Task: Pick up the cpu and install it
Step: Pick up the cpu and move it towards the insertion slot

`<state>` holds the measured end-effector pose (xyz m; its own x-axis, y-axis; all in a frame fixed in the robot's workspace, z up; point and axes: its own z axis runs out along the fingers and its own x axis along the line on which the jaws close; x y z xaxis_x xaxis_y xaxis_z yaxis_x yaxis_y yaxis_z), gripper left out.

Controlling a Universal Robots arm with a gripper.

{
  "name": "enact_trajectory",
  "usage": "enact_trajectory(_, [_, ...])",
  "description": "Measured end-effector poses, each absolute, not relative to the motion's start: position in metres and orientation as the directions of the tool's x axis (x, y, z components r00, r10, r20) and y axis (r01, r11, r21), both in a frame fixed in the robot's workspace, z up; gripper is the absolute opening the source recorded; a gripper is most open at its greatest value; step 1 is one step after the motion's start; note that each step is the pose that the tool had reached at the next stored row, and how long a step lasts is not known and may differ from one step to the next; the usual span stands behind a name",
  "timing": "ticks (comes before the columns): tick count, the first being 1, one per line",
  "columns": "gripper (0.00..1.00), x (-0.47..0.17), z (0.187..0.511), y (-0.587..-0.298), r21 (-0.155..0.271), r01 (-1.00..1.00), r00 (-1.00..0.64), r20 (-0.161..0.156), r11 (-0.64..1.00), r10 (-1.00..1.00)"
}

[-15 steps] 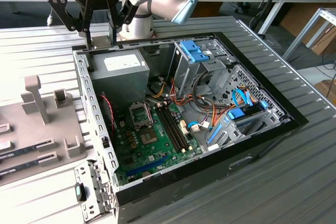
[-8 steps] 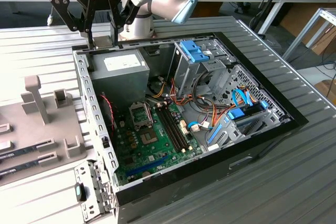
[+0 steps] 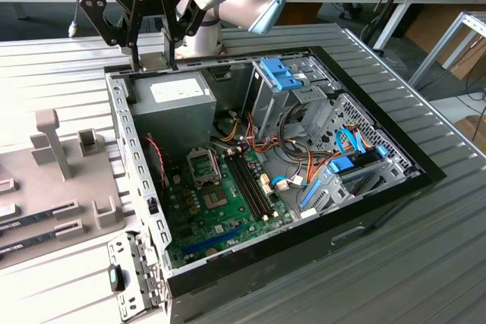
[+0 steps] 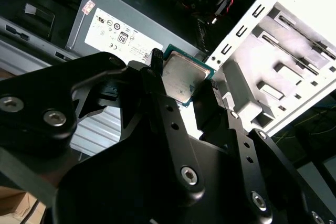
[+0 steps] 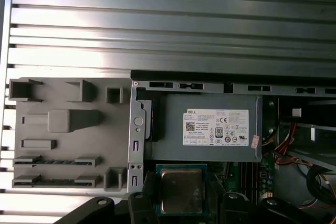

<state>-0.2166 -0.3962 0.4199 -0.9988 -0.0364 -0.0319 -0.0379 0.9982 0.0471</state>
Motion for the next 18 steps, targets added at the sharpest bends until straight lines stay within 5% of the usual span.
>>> enact_trajectory(18, [0.47,-0.2094,0.4181,-0.3962,0.047,-0.038,-0.999,-0.032,0.998,-0.037])
